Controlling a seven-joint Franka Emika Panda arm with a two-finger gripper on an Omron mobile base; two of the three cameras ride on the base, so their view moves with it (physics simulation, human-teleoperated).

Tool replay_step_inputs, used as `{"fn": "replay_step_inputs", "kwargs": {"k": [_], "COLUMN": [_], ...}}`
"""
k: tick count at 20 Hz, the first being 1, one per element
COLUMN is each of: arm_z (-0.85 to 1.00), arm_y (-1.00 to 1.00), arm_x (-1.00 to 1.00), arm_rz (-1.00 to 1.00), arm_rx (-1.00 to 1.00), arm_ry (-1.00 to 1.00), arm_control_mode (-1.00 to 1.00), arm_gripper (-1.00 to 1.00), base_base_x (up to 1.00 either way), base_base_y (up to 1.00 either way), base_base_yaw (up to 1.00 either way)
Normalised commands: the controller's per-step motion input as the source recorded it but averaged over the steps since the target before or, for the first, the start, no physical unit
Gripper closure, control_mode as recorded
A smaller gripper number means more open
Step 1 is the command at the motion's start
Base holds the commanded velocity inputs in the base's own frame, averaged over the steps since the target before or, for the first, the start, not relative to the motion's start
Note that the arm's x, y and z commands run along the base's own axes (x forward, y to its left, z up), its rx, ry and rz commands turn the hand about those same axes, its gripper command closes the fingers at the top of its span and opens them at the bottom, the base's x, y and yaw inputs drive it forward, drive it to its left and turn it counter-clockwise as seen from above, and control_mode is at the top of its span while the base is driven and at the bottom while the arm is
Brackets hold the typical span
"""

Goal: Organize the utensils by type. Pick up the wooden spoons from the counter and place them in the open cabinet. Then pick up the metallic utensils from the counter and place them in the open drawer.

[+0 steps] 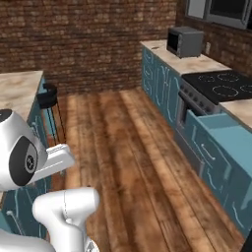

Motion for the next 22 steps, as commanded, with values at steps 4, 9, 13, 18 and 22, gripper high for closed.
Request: {"fn": "replay_step_inputs", "kwargs": {"k": [4, 9, 13, 18, 22], "arm_z": [0.00, 0.00, 0.00, 0.00, 0.00], "arm_y": [0.00, 0.00, 0.00, 0.00, 0.00], "arm_x": [0.00, 0.00, 0.00, 0.00, 0.00], "arm_rz": [0.00, 0.00, 0.00, 0.00, 0.00], "arm_rx": [0.00, 0.00, 0.00, 0.00, 0.00], "arm_ry": [0.00, 0.00, 0.00, 0.00, 0.00], "arm_control_mode": [1.00, 1.00, 1.00, 1.00, 1.00], "arm_gripper": [-1.00, -1.00, -1.00, -1.00, -1.00], "base_base_x": [1.00, 1.00, 1.00, 1.00, 1.00], "base_base_y": [-0.52, -0.09, 0.00, 0.00, 0.00], "base_base_yaw": [0.34, 0.09, 0.03, 0.00, -0.04]}}
